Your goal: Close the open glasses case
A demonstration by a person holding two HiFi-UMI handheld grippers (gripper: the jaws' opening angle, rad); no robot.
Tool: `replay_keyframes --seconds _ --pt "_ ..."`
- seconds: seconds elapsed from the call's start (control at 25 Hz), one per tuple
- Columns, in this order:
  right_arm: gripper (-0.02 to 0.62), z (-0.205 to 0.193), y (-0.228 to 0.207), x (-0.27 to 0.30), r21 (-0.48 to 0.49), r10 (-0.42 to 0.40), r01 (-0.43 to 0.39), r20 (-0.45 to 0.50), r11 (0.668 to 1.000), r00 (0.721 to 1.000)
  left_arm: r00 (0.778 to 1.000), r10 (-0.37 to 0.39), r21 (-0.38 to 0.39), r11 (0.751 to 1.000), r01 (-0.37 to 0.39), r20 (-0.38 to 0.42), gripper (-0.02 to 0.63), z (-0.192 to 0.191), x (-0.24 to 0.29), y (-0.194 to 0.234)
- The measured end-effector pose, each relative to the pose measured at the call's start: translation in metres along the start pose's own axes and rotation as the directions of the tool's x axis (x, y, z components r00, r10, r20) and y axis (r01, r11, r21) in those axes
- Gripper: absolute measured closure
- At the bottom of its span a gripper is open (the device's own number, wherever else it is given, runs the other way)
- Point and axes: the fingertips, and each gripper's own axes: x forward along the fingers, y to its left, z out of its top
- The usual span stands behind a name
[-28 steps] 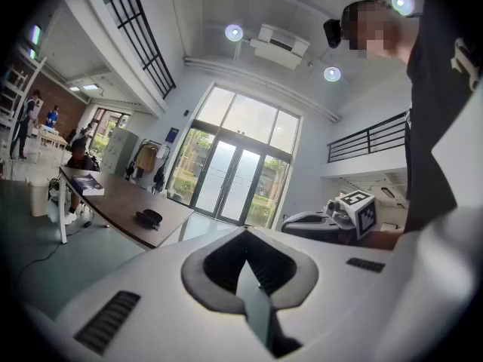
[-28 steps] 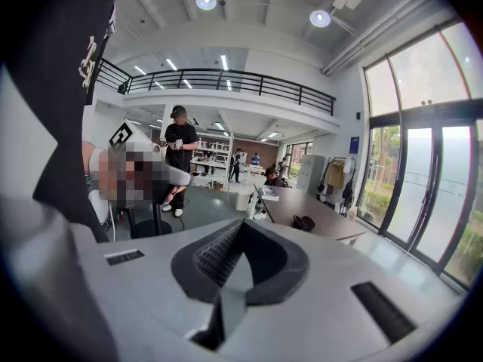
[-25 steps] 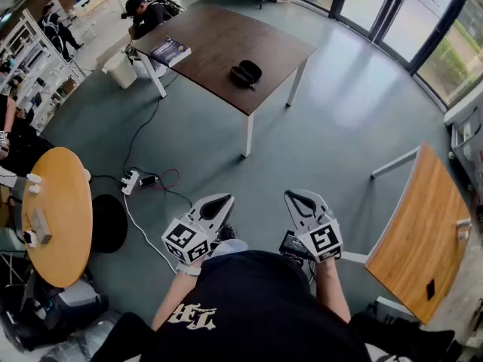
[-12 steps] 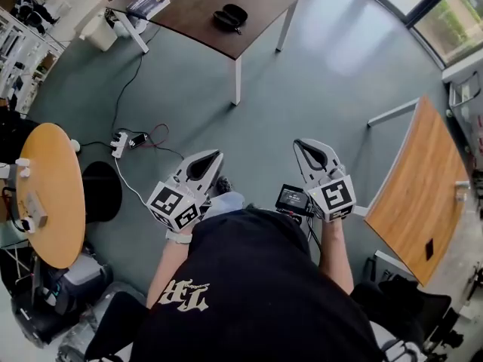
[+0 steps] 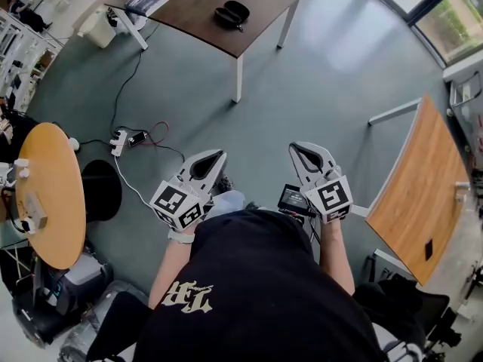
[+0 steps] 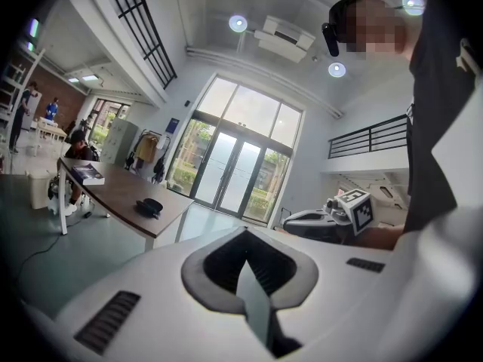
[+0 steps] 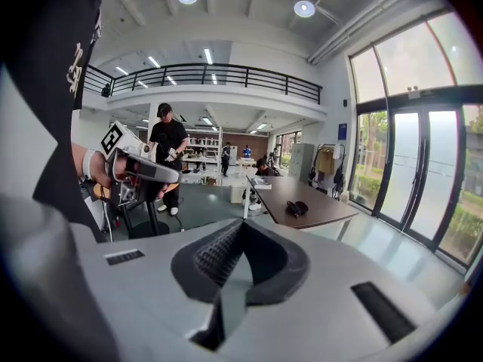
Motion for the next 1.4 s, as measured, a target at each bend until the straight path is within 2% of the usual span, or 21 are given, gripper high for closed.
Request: replay_keyframes --seconds 0.52,0.84,1.0,1.2,1.4 --pt "0.609 0.004 0.001 0.040 -0.009 0.012 -0.013 -0.062 1.000 0.998 0.999 0.000 -0.024 1.000 -0.001 -0.052 0.601 0.005 0.011 0.041" --pt "0.609 0.010 -0.008 0.055 -0.008 -0.032 0.032 -0.078 0.999 0.996 0.995 0.010 -0.040 0.999 -0.014 -0.098 0.601 0.002 0.003 0.072" --pt "0.609 0.008 0.001 0.062 -0.001 -0.043 0.043 -0.092 0.999 0.995 0.996 -0.033 -0.079 0.996 0.027 -0.082 0.601 0.001 0.000 0.083" --pt "0.609 0.003 0.013 0.069 -0.002 -0.049 0.049 -0.120 0.999 0.992 0.999 -0.040 -0.123 0.992 0.036 -0.033 0.601 0.009 -0.001 0.097" --pt "0.607 -0.001 0.010 0.075 0.015 -0.049 0.052 -0.135 0.999 0.990 0.993 -0.091 -0.129 0.988 0.081 -0.072 0.601 0.002 0.013 0.093"
